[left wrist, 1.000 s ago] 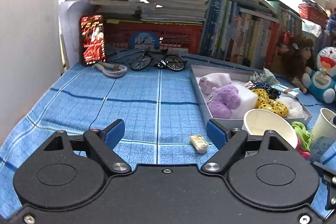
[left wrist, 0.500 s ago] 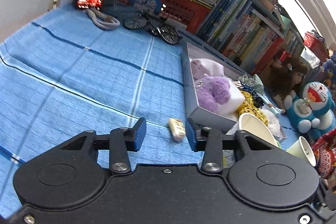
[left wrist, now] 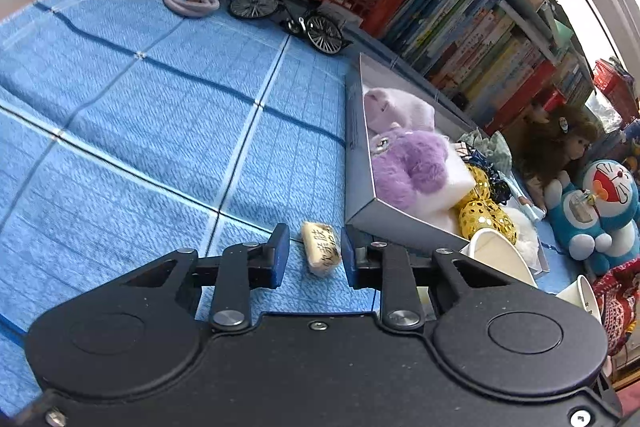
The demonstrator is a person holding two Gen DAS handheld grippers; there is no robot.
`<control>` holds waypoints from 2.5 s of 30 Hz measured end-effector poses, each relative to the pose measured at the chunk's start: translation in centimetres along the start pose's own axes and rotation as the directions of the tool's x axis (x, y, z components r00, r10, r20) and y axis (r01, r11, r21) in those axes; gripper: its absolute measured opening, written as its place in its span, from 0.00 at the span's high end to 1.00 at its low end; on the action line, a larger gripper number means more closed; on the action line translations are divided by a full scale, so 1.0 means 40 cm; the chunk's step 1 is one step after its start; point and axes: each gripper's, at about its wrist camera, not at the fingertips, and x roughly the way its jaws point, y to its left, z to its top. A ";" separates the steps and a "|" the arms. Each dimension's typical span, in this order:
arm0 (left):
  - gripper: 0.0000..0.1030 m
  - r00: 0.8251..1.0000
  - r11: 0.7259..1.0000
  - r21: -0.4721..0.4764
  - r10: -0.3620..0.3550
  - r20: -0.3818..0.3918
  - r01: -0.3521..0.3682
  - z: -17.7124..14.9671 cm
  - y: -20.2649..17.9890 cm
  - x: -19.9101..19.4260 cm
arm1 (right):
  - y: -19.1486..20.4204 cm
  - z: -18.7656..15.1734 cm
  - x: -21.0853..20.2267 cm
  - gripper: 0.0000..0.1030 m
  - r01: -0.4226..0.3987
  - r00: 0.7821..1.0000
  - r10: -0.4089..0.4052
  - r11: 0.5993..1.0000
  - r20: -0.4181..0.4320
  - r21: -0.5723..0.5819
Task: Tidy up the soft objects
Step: 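Grasp the cream eraser with the left tool while the right tool grasps the pink-green scrunchie, then carry the eraser and scrunchie into the white tray and open both tools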
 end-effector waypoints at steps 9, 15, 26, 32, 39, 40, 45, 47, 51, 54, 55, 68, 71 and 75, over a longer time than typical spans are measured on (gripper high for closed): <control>0.85 1.000 0.994 0.103 0.030 0.010 -0.031 -0.015 -0.014 -0.006 | 0.001 0.006 0.034 0.27 0.012 0.999 -0.011 1.000 -0.043 0.018; 0.85 1.000 0.993 0.115 0.020 0.007 -0.020 -0.043 0.011 -0.050 | -0.004 0.014 0.048 0.60 0.020 0.998 -0.017 0.999 -0.064 0.045; 0.85 1.000 0.975 0.220 -0.029 0.010 0.027 -0.138 -0.009 -0.139 | -0.012 0.023 -0.009 0.65 -0.060 0.996 0.066 0.994 -0.053 0.094; 0.81 0.997 0.944 0.329 -0.010 0.074 -0.015 -0.211 -0.044 -0.177 | -0.005 0.006 -0.052 0.59 -0.097 0.994 0.101 0.991 -0.045 0.087; 0.59 0.987 0.905 0.412 0.048 0.154 -0.108 -0.270 -0.078 -0.177 | 0.011 -0.015 -0.057 0.28 -0.052 0.999 0.051 0.997 0.009 0.055; 0.59 0.986 0.906 0.408 0.053 0.156 -0.114 -0.277 -0.080 -0.172 | 0.012 -0.015 -0.051 0.27 -0.048 0.999 0.048 0.997 0.003 0.052; 0.60 0.979 0.903 0.404 0.075 0.192 -0.148 -0.281 -0.088 -0.153 | 0.008 -0.010 -0.018 0.17 -0.031 0.999 0.032 0.997 -0.016 0.067; 0.65 0.978 0.900 0.408 0.079 0.193 -0.154 -0.281 -0.092 -0.146 | 0.004 -0.008 -0.005 0.16 -0.030 0.999 0.033 0.996 -0.026 0.079; 0.76 0.975 0.887 0.429 0.088 0.203 -0.169 -0.287 -0.101 -0.137 | -0.001 -0.013 0.024 0.15 -0.047 0.996 0.054 0.994 -0.070 0.099; 0.83 0.976 0.892 0.423 0.083 0.200 -0.162 -0.287 -0.104 -0.137 | -0.005 -0.020 0.033 0.24 -0.064 0.994 0.075 0.990 -0.085 0.126; 0.83 0.976 0.894 0.418 0.085 0.200 -0.163 -0.286 -0.104 -0.139 | -0.007 -0.022 0.031 0.29 -0.059 0.994 0.071 0.989 -0.083 0.132; 0.83 0.960 0.889 0.409 0.106 0.259 -0.208 -0.266 -0.120 -0.184 | -0.040 -0.005 -0.029 0.48 -0.087 0.995 0.094 0.980 -0.028 0.181; 0.83 0.954 0.895 0.390 0.110 0.279 -0.218 -0.252 -0.119 -0.201 | -0.044 0.011 -0.047 0.48 -0.096 0.995 0.097 0.979 0.003 0.177; 0.83 0.941 0.893 0.377 0.124 0.315 -0.244 -0.228 -0.122 -0.224 | -0.054 0.035 -0.067 0.48 -0.105 0.994 0.099 0.978 0.041 0.179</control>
